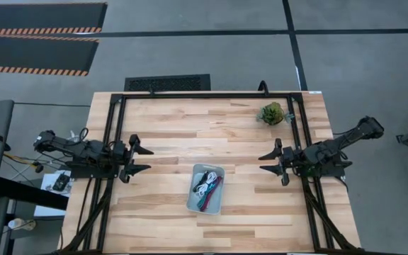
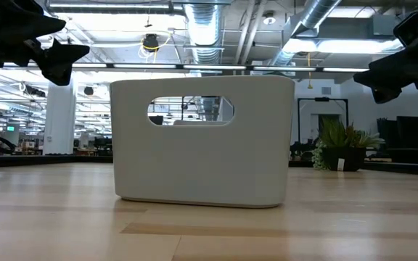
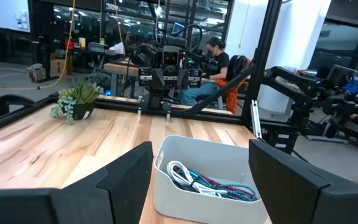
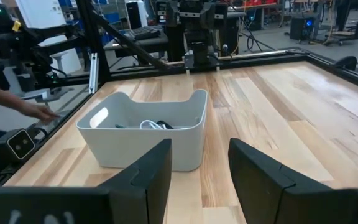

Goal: Pick and place USB-C Cables
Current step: Return to Home Position

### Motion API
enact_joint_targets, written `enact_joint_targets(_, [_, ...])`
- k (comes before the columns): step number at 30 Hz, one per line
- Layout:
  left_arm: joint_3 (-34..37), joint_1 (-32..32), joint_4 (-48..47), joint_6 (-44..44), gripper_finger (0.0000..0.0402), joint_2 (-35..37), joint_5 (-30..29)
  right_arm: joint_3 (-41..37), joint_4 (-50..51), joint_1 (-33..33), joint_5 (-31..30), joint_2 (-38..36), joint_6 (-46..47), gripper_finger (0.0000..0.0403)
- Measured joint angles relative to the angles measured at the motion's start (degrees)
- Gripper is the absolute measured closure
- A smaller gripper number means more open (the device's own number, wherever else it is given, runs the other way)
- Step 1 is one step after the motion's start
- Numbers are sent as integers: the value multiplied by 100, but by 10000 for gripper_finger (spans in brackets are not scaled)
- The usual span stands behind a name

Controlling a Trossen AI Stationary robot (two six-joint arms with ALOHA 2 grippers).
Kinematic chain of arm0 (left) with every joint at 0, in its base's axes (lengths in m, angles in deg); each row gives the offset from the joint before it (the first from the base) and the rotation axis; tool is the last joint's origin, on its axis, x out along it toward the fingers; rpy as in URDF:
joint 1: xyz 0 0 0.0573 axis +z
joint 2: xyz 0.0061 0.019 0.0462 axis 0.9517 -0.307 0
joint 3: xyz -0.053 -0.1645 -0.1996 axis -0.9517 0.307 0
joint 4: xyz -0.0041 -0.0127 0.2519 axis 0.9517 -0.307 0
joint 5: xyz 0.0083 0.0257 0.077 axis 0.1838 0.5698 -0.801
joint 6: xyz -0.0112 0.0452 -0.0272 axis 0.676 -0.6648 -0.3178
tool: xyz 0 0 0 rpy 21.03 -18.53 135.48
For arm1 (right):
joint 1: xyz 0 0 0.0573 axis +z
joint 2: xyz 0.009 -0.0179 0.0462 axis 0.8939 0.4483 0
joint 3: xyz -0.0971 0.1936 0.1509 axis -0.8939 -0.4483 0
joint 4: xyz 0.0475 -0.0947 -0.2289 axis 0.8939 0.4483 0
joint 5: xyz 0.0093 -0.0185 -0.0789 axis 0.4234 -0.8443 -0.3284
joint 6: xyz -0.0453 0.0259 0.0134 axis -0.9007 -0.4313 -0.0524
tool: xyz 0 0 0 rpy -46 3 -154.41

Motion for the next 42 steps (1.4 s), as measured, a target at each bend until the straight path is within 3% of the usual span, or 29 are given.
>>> enact_joint_targets(34, [2, -2, 7, 10, 150, 0, 0, -4, 2, 2, 7, 0, 4, 218])
enact_joint_targets(42, [2, -369, 43, 14, 150, -397, -205, -4, 2, 2, 12, 0, 4, 222])
